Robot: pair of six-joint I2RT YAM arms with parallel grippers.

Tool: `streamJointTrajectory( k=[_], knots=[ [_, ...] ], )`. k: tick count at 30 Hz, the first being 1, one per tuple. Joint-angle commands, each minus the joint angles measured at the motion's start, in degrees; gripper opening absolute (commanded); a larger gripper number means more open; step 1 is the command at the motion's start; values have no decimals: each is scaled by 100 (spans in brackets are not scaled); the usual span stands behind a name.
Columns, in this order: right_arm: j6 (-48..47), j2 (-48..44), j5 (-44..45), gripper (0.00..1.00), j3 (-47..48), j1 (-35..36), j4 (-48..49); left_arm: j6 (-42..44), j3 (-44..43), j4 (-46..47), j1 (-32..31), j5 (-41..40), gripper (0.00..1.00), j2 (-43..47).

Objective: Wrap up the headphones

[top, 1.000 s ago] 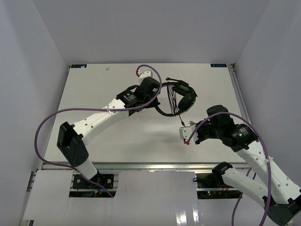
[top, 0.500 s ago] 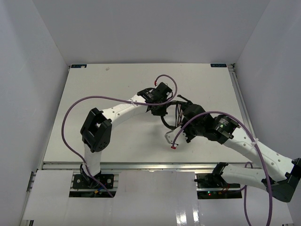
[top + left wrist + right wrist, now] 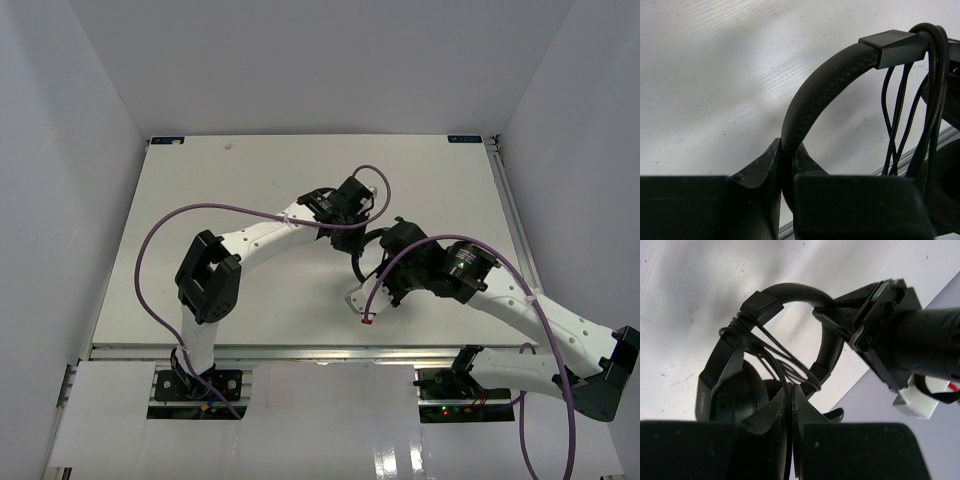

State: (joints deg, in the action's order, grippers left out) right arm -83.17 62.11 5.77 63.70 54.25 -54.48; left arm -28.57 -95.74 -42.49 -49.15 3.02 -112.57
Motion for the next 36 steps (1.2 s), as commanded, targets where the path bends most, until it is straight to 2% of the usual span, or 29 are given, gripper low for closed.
streamJointTrajectory(
  k=[1, 19, 27, 36],
  knots=[
    [-431, -39, -327, 8, 101, 33, 193, 215, -323, 153, -164, 690, 0, 19],
    [1056, -832, -2245, 8, -343, -537, 1577, 6, 119, 321, -219, 699, 0, 393],
    [1483, -964, -2522, 8, -562, -636, 1947, -101, -124, 127, -223, 577, 0, 330],
    [1972, -1405, -2378, 8, -1341, -1032, 2642, -82, 201, 229, -225, 417, 0, 671]
  ],
)
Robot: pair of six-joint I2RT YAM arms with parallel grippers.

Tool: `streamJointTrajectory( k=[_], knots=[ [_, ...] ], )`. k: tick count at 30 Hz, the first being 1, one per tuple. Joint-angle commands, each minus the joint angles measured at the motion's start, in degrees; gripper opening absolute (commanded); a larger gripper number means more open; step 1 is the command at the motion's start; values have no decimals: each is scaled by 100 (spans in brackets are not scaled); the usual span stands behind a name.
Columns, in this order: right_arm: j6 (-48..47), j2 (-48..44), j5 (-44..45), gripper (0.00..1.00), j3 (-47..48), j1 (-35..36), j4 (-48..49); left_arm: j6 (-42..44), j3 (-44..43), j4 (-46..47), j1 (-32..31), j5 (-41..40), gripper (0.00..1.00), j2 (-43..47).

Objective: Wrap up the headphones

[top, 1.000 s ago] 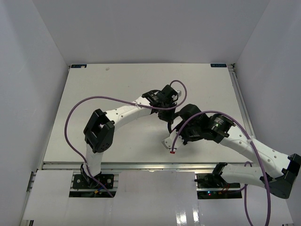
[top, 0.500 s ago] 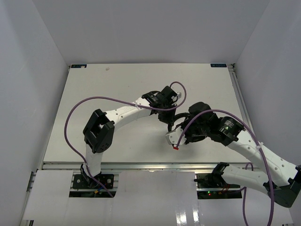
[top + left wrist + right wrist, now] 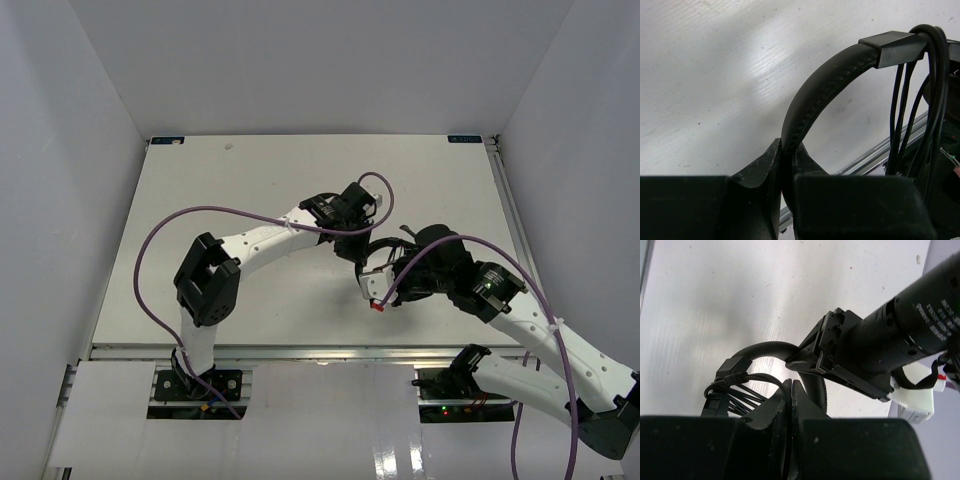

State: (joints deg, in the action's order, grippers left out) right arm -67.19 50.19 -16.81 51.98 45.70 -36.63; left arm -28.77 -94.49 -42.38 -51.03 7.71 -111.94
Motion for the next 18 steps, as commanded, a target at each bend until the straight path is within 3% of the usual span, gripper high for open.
streamJointTrajectory(
  k=[1, 18],
  knots=[
    [459, -246, -143, 8, -193, -260, 903, -71, 118, 260, -33, -56, 0, 650],
    [1239, 69, -1060, 11, -324, -1566, 1628, -15, 690, 490, -48, -202, 0, 1090]
  ],
)
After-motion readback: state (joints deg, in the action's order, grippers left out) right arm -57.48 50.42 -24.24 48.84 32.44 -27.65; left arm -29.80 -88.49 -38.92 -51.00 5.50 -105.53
